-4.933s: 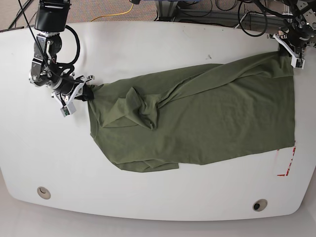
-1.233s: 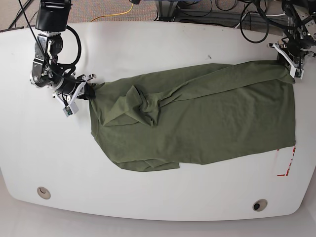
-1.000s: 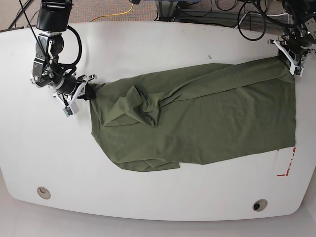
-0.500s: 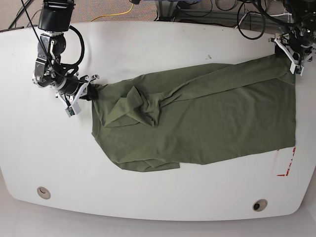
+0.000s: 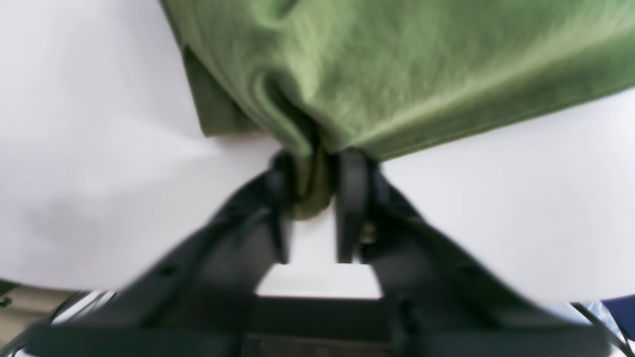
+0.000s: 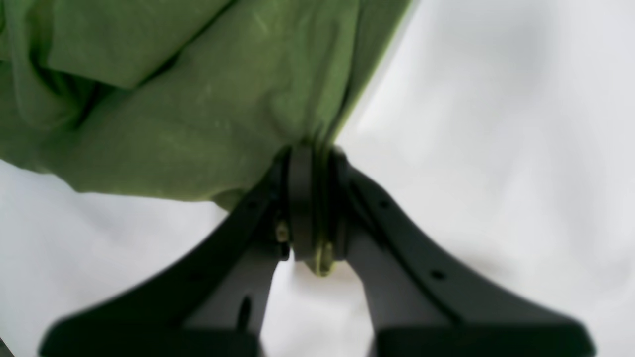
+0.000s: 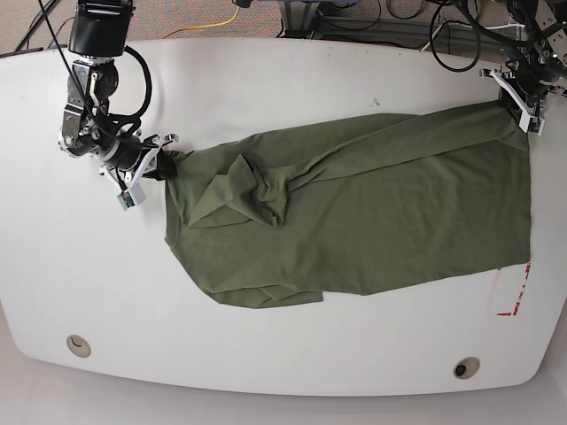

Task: Layout the t-shirt on the table in an organized manner, then fold the t-shirt properly
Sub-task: 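Hold the shirt corner with the left gripper and tug it taut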

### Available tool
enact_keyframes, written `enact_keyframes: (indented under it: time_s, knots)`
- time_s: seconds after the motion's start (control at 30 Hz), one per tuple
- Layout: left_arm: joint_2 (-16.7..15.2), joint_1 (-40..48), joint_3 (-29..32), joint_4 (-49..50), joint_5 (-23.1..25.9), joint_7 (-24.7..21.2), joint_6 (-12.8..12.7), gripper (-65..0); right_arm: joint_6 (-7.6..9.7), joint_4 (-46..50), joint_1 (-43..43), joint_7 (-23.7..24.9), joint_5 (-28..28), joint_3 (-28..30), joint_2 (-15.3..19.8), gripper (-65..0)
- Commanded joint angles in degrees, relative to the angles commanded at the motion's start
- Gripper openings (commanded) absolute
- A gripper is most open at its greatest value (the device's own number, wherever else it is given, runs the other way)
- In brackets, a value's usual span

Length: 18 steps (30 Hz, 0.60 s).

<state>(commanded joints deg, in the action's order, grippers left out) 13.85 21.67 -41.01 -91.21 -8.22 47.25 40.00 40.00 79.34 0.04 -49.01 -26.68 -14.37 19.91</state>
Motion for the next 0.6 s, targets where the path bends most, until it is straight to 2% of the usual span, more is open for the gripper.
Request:
enact_keyframes:
  time_s: [0.3, 0.5, 0.6]
  knots:
    - [0.26, 0.09, -0.35, -4.84, -0.18, 1.14, 0.00, -59.4, 0.00, 0.00, 0.00, 0.00, 0.00, 0.00, 0.00, -60.1]
    - [0.35, -0.62, -3.96, -14.42, -0.35, 8.62, 0.00, -59.3, 0.00, 0.00, 0.09, 0.00, 0.00, 0.00, 0.00, -60.1]
    - [0.44, -3.25, -4.66, -16.09, -0.35, 10.73, 0.00, -59.2, 0.00, 0.00, 0.09, 0.00, 0.00, 0.00, 0.00, -60.1]
